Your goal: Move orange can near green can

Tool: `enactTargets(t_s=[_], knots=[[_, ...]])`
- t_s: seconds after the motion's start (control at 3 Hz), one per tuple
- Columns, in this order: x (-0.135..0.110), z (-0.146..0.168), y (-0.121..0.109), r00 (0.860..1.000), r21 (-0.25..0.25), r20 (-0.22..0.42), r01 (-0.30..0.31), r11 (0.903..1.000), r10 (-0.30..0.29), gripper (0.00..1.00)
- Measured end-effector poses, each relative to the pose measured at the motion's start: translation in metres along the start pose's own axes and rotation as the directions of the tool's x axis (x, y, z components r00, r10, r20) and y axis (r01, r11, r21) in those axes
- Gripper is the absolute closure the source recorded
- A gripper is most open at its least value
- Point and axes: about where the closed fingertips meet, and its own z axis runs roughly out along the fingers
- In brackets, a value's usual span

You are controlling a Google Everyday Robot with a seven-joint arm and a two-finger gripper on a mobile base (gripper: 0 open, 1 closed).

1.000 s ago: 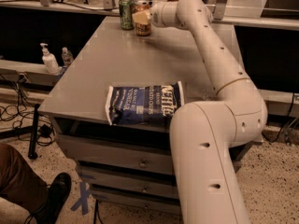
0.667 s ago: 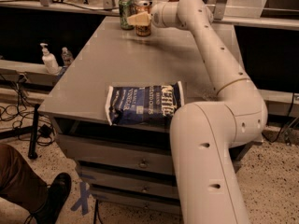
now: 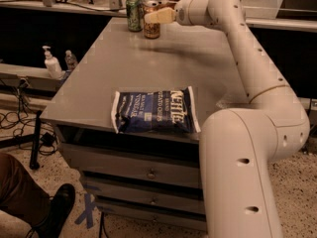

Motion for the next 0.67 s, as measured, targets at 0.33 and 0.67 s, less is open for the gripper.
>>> enactTargets(t_s=[0.33,0.67], knots=[[-0.014,-0.051,-0.015,0.998,-0.003,0.043,-0.039,0.9993,0.039,0.0],[-0.029,-0.136,-0.039,0.981,-0.021,0.154,-0.116,0.993,0.118,0.0]])
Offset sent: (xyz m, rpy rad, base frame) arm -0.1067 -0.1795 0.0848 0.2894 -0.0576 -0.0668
